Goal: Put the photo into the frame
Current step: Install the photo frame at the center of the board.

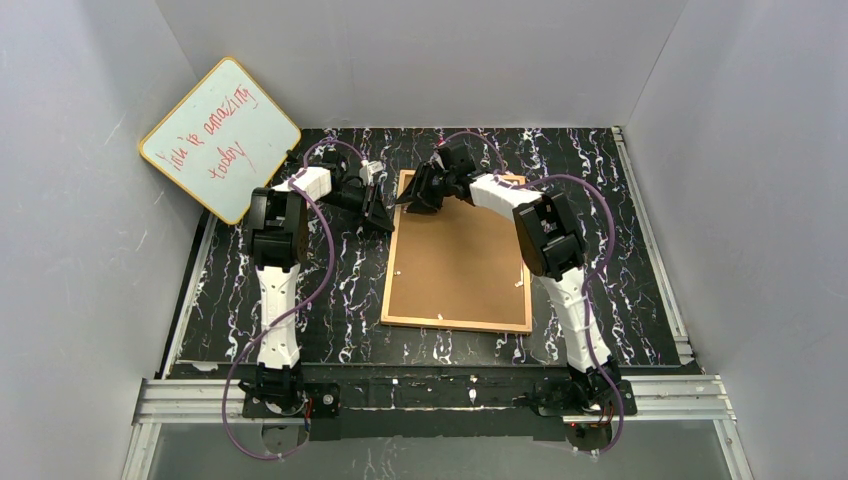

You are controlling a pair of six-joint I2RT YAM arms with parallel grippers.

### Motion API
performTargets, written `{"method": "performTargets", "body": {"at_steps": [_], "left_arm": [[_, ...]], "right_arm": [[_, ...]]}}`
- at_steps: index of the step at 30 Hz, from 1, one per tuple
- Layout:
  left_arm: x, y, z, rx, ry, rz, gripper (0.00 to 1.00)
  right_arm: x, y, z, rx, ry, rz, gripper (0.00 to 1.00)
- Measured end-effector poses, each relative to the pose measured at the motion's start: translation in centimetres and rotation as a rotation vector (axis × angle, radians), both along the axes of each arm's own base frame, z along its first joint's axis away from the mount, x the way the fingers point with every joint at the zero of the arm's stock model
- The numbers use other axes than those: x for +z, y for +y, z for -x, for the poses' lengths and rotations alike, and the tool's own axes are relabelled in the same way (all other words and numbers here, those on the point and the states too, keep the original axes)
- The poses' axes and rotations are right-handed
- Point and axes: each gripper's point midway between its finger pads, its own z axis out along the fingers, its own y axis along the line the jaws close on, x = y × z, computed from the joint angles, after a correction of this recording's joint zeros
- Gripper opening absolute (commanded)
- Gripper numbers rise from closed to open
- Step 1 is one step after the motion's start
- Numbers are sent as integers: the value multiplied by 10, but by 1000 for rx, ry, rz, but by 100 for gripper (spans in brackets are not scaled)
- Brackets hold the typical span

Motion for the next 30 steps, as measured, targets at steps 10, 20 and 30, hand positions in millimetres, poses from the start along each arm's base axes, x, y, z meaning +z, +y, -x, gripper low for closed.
{"method": "performTargets", "body": {"at_steps": [10, 20, 30], "left_arm": [[-1, 0, 0, 1, 2, -1, 21], [-2, -1, 3, -3, 4, 13, 20], [-3, 0, 3, -5, -10, 17, 20]], "right_arm": [[-2, 0, -1, -10, 33, -8, 48], [-4, 2, -4, -97, 92, -29, 47], [-4, 5, -6, -232, 146, -50, 47]]}}
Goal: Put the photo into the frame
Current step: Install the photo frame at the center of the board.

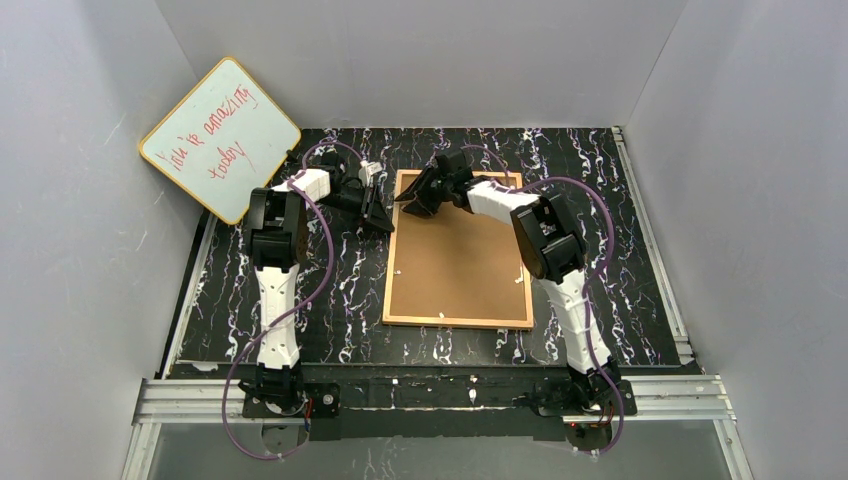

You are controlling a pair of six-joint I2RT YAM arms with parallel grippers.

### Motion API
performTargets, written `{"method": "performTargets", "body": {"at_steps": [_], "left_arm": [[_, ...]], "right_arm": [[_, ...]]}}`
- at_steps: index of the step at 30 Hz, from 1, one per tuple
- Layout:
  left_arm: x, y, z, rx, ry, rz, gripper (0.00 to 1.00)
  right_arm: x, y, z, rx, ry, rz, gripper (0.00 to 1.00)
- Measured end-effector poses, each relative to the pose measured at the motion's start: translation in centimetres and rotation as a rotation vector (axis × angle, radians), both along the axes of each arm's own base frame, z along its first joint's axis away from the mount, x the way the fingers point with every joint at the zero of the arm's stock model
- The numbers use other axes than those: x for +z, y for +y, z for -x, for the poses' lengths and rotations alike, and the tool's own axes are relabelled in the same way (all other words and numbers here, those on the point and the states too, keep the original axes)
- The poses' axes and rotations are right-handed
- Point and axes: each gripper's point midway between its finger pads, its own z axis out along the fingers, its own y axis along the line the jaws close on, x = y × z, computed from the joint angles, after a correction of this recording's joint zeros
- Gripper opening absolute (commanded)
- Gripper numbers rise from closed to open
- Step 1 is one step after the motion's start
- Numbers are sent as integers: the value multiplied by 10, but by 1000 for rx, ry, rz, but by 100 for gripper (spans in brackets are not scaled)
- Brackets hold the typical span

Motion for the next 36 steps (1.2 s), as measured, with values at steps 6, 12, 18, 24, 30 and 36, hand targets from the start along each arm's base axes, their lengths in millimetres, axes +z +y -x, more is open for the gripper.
{"method": "performTargets", "body": {"at_steps": [6, 12, 18, 24, 30, 36], "left_arm": [[0, 0, 1, -3, -6, 3, 20], [0, 1, 3, -10, -12, 4, 19], [0, 1, 3, -12, -14, 5, 19], [1, 1, 4, -13, -16, 4, 19], [1, 1, 4, -15, -17, 5, 18], [1, 2, 5, -16, -21, 6, 18]], "right_arm": [[1, 0, 0, -61, 0, -12, 51], [1, -1, 16, -75, -33, -1, 51], [1, -1, 18, -64, -41, -1, 51], [2, -1, 14, -67, -54, 17, 49], [1, -4, 3, -98, -81, 53, 48], [0, -1, -2, -95, -73, 61, 48]]}}
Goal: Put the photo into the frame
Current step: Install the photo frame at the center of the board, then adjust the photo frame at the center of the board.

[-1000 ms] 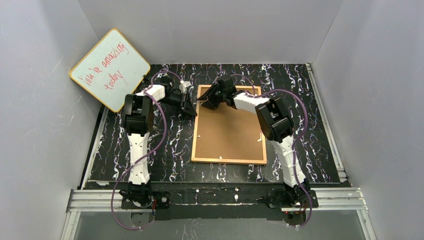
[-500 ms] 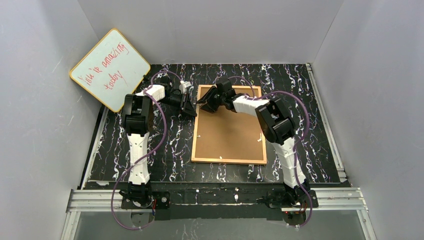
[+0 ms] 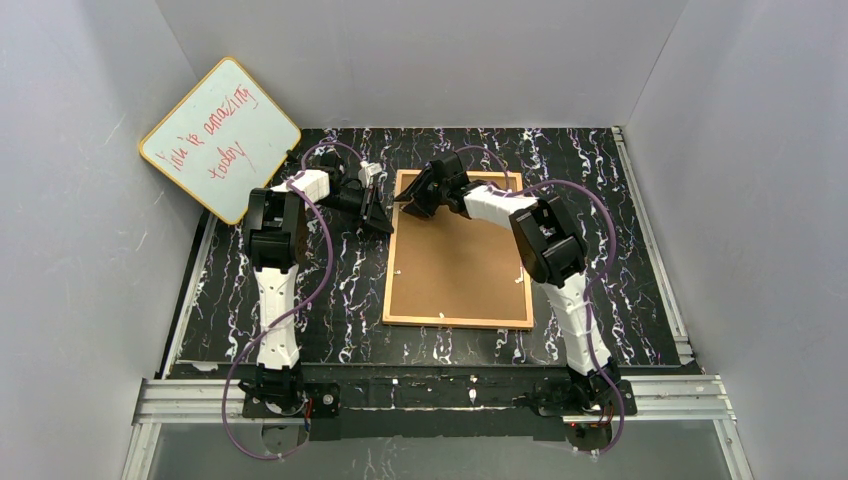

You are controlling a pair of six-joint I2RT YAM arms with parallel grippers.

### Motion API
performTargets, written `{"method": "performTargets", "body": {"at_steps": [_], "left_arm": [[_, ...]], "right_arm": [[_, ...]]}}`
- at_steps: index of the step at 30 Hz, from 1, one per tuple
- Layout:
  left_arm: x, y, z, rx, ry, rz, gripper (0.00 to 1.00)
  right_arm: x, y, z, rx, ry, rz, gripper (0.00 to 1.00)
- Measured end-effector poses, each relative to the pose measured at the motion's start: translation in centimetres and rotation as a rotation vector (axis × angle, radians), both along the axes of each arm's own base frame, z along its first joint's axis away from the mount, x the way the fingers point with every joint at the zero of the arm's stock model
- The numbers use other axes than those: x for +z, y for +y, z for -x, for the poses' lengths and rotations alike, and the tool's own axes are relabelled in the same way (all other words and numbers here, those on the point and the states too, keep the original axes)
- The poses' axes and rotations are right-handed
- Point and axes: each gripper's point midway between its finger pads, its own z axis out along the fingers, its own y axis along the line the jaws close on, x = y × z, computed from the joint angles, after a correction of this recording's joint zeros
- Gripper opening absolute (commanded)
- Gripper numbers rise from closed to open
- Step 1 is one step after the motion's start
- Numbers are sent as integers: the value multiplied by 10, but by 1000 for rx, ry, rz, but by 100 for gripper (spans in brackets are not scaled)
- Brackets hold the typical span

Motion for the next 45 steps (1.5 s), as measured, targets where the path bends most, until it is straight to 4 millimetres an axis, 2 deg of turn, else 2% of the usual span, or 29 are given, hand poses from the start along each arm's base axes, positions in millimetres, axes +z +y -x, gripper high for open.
{"method": "performTargets", "body": {"at_steps": [9, 16, 19, 21, 23, 26, 29, 31, 33, 35, 37, 39, 44, 45], "left_arm": [[0, 0, 0, 0, 0, 0, 18], [1, 1, 1, 0, -2, 1, 18], [1, 1, 3, -2, -2, -1, 21], [1, 2, 4, -8, -5, -2, 27], [0, 4, 7, -19, -4, -11, 35], [4, 9, 14, -38, -4, -21, 39], [5, 15, 21, -67, -35, -64, 39], [5, 19, 31, -92, -50, -88, 39], [4, 23, 44, -120, -61, -117, 39], [3, 25, 60, -156, -68, -147, 39], [2, 24, 78, -201, -75, -177, 39], [1, 20, 96, -255, -82, -204, 38], [-1, 12, 127, -355, -97, -242, 38], [-1, 10, 132, -373, -99, -247, 37]], "right_arm": [[0, 3, 1, -21, 61, -23, 49], [7, 6, -2, -30, 61, -38, 73], [13, -2, 0, -6, 30, -9, 79], [16, -21, 10, 9, 29, 35, 84], [21, -49, 16, 0, 32, 70, 88], [40, -117, 9, -77, 14, 115, 92], [65, -207, -12, -228, -46, 164, 93], [74, -261, -20, -329, -73, 201, 94], [75, -310, -22, -421, -81, 245, 94], [67, -340, -20, -470, -67, 281, 94], [52, -352, -15, -477, -30, 305, 93], [37, -351, -13, -455, 4, 315, 91], [-7, -325, -15, -351, 114, 277, 89], [-4, -320, -22, -333, 104, 261, 88]]}}
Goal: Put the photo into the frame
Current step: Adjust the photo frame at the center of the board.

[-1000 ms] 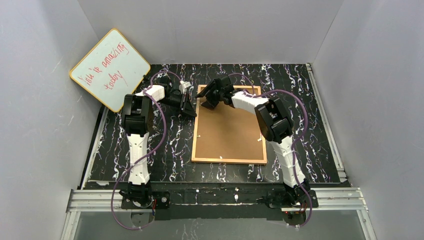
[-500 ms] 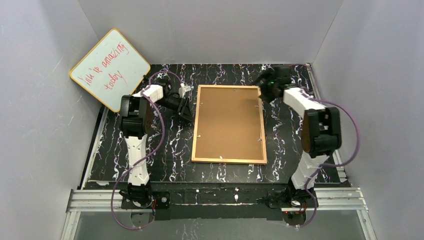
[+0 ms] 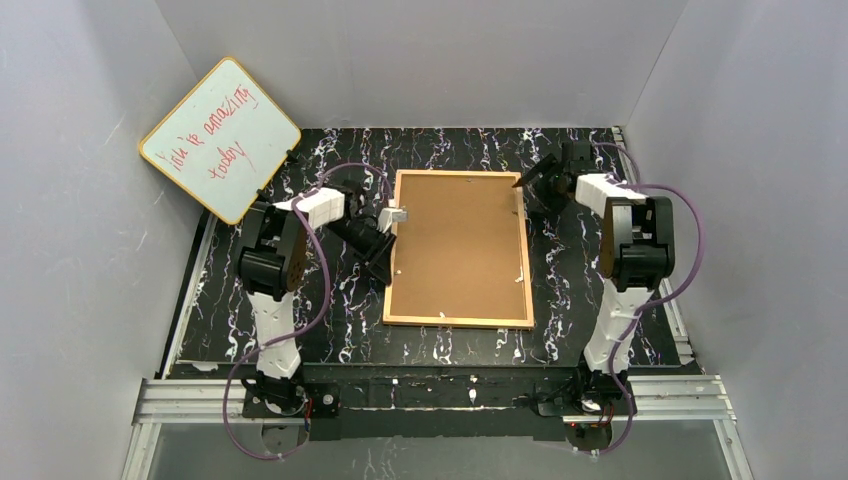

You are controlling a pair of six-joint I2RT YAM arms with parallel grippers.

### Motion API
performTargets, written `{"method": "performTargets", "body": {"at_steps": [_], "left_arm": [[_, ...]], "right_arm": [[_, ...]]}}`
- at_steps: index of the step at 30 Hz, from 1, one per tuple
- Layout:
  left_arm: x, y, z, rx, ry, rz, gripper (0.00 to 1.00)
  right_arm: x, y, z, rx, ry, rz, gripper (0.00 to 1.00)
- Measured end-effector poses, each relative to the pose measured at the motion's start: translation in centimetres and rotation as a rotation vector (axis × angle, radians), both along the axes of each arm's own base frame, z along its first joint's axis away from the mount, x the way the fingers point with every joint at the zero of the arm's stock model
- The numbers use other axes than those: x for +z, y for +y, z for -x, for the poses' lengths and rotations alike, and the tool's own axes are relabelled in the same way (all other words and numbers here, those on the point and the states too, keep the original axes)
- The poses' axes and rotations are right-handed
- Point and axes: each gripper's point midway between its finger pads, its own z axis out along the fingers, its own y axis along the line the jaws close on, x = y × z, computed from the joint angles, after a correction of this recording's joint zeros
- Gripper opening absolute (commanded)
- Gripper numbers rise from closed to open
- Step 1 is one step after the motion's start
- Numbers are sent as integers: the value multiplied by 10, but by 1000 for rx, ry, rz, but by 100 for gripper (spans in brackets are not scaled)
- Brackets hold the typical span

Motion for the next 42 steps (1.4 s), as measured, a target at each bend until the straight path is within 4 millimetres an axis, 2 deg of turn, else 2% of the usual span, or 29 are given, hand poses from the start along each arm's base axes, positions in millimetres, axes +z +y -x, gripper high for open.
{"method": "performTargets", "body": {"at_steps": [4, 7, 10, 13, 16, 18, 20, 22, 23, 25, 27, 29, 32, 34, 35, 37, 40, 42], "left_arm": [[-1, -6, 18, -65, -6, -33, 37], [-1, -16, 39, -134, 19, -62, 37], [-1, -30, 61, -198, 59, -68, 37], [0, -46, 85, -262, 101, -52, 39], [2, -63, 111, -350, 130, -27, 43], [3, -72, 123, -402, 133, -4, 48], [8, -79, 133, -461, 143, 11, 50], [14, -82, 134, -501, 153, 5, 50], [17, -82, 130, -511, 148, 1, 51], [28, -81, 112, -508, 113, 2, 53], [42, -77, 79, -462, 48, 25, 54], [56, -64, 37, -381, -29, 39, 53], [78, -33, -43, -198, -195, 22, 51], [84, 8, -97, -27, -287, -20, 48], [86, 30, -122, 62, -329, -50, 47], [81, 71, -161, 208, -379, -118, 44], [58, 117, -198, 356, -401, -218, 40], [33, 133, -205, 398, -375, -268, 39]], "right_arm": [[4, 21, -17, 43, -22, -14, 87], [1, 39, -29, 67, -29, -17, 86], [3, 65, -51, 112, -57, -47, 87], [9, 114, -76, 212, -107, -108, 89], [17, 174, -88, 354, -148, -176, 95], [23, 207, -86, 442, -166, -204, 99], [24, 225, -76, 496, -172, -191, 99], [26, 226, -67, 514, -166, -162, 99], [26, 217, -61, 500, -149, -140, 99], [32, 189, -48, 446, -111, -101, 99], [48, 144, -36, 353, -94, -50, 99], [74, 97, -28, 251, -115, -8, 99], [117, 37, -21, 116, -190, 41, 99], [130, 20, -6, 78, -214, 59, 99], [131, 17, 7, 74, -213, 64, 99], [119, 20, 37, 90, -177, 64, 99], [83, 25, 88, 121, -73, 40, 99], [57, 23, 122, 124, 7, 20, 99]]}}
